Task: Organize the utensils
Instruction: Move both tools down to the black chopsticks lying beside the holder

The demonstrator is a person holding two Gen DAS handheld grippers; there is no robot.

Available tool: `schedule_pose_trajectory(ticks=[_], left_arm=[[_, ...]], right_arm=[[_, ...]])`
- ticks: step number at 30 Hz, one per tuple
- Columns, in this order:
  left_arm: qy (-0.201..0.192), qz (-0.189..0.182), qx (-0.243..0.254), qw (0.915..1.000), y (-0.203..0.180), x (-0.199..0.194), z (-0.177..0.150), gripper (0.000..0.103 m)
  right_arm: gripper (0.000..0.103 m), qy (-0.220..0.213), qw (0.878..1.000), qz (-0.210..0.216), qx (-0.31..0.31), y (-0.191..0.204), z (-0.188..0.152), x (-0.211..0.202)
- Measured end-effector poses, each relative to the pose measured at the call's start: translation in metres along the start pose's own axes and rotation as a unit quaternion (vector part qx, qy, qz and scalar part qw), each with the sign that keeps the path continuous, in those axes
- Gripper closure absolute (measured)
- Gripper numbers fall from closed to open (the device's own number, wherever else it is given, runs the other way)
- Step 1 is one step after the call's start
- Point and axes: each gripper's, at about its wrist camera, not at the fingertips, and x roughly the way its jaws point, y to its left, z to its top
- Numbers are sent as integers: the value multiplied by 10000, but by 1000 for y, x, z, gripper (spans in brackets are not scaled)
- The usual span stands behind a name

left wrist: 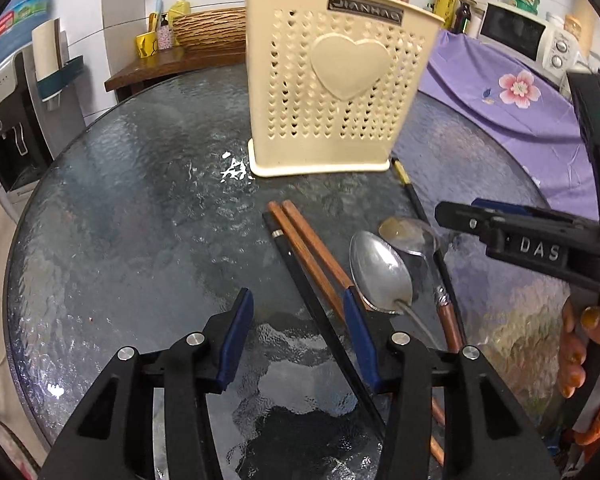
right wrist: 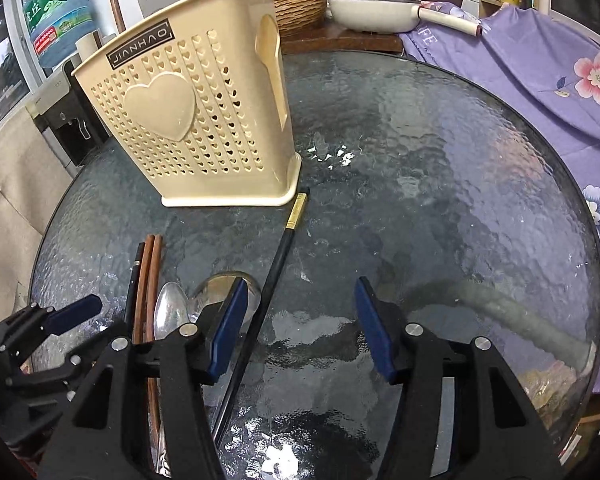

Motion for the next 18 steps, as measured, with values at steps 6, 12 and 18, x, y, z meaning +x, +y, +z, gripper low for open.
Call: schedule_pose_trajectory(ticks=[6, 12, 18], left_arm=[[-33, 184, 187, 9997, -3, 0, -3, 57], [49, 167, -73, 9998, 17, -4, -4, 58], [-31, 177, -306, 9994, 27, -9, 0, 58]], right_arm=[[47, 8, 9999, -67, -75, 5, 0, 3], [47, 35, 9998, -171, -72, 4, 1, 3], [47, 83, 9998, -155, -82, 6, 6, 7]])
